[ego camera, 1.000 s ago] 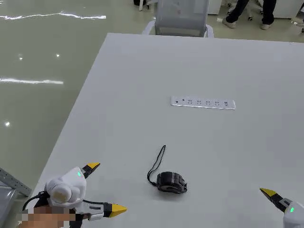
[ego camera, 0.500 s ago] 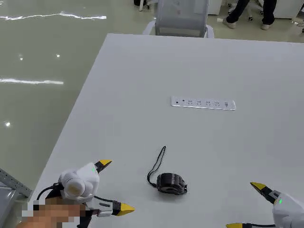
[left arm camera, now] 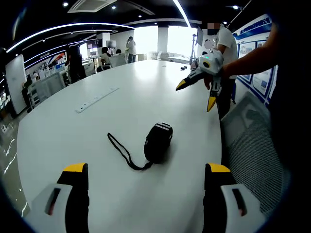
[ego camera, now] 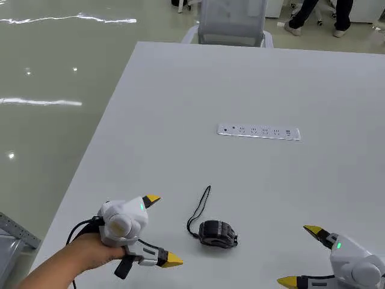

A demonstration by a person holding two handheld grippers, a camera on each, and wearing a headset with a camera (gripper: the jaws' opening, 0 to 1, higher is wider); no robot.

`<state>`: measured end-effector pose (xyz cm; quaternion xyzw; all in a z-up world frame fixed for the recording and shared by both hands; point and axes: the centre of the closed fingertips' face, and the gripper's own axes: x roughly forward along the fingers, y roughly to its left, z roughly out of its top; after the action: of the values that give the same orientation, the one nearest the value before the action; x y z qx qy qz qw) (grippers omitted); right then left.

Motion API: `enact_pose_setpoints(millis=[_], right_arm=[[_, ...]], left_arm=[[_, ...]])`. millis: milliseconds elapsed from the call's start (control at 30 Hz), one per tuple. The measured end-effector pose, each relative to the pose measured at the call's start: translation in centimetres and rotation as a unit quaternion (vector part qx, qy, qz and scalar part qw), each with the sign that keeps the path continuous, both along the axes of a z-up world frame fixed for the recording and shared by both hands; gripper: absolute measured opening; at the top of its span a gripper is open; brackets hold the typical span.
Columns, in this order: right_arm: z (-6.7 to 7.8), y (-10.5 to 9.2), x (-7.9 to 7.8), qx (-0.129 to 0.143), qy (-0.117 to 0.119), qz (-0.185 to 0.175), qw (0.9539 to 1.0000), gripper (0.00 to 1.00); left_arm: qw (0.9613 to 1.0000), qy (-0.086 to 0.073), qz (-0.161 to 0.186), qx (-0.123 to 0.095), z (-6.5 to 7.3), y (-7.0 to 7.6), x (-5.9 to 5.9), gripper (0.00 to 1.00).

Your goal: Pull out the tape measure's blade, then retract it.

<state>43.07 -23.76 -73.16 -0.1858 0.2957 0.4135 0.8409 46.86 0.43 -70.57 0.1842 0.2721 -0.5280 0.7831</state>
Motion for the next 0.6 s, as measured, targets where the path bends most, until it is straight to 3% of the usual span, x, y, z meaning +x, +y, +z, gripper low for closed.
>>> enact_pose_setpoints(millis=[300,600], right_arm=[[0.0,1.5,1.5,-0.006,-0.003,0.026,0.9996,0.86],[-0.8,2.9,1.9,-0.022,0.006,0.064,0.9977,0.82]], left_arm=[[0.9989,-0.004,-0.042,0.022,-0.4,-2.1,0.2,0.97],[0.9956,-0.007,-0.081,0.047,-1.0,-3.9,0.5,0.95]])
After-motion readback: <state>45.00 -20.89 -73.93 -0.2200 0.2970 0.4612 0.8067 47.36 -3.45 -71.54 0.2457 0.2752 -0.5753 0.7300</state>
